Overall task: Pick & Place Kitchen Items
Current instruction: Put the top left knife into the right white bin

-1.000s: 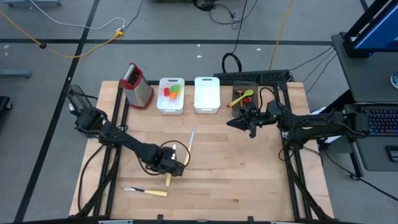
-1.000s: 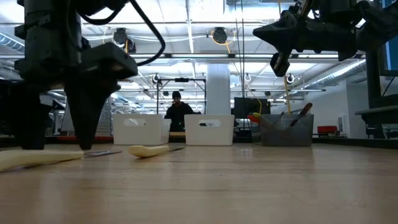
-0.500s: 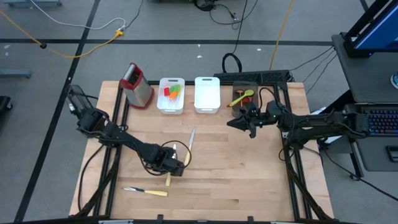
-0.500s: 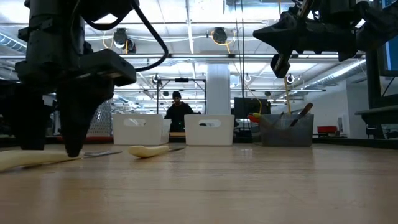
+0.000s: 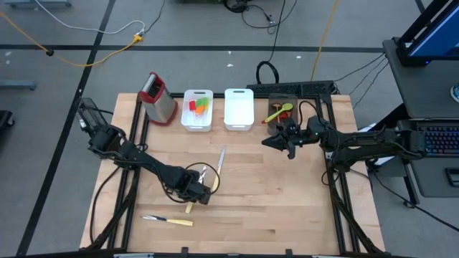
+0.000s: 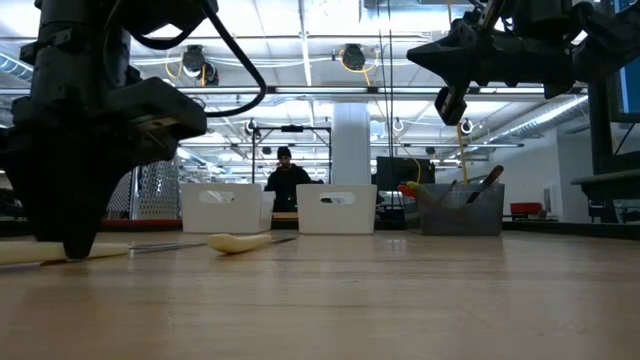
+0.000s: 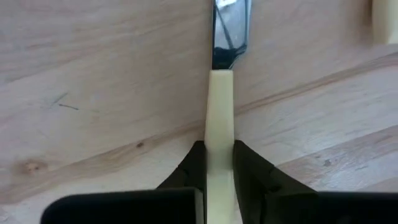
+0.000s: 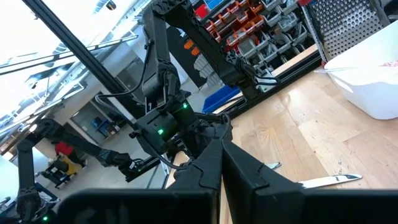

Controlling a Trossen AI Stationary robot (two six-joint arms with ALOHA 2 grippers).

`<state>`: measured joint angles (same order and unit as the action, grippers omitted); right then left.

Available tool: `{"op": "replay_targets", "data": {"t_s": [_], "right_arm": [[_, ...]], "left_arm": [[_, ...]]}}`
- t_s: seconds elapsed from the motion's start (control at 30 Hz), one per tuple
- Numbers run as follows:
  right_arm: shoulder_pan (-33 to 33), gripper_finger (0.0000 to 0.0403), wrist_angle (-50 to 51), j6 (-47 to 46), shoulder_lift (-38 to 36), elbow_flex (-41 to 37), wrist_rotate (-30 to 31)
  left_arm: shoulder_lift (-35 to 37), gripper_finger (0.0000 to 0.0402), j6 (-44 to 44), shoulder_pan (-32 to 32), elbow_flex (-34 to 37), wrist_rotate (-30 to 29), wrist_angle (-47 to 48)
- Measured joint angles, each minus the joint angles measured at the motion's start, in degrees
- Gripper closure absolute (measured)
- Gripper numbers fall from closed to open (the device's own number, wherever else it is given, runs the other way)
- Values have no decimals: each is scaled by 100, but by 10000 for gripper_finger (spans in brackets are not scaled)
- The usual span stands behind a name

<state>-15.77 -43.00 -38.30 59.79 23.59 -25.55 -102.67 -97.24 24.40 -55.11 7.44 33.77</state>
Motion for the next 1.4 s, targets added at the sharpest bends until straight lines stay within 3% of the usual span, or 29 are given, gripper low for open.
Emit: {"op": "replay_targets", "data": {"t_s": [0.43,0.67,0.93,1.17,1.4], "right_arm": [[0,399,0,0,0,0,1],[0,399,2,2,0,0,1],[0,399,4,0,0,0,1],[0,399,4,0,0,0,6],[0,399,2,2,0,0,21]], "left_arm": [[221,365,418,-177,28,-197,73],[525,365,462,-242,54,-1040,406],[546,354,461,-307,46,-982,295],[1077,365,804,-503,33,-1089,204],[1865,364,1304,-1091,24,-1160,-163]]}}
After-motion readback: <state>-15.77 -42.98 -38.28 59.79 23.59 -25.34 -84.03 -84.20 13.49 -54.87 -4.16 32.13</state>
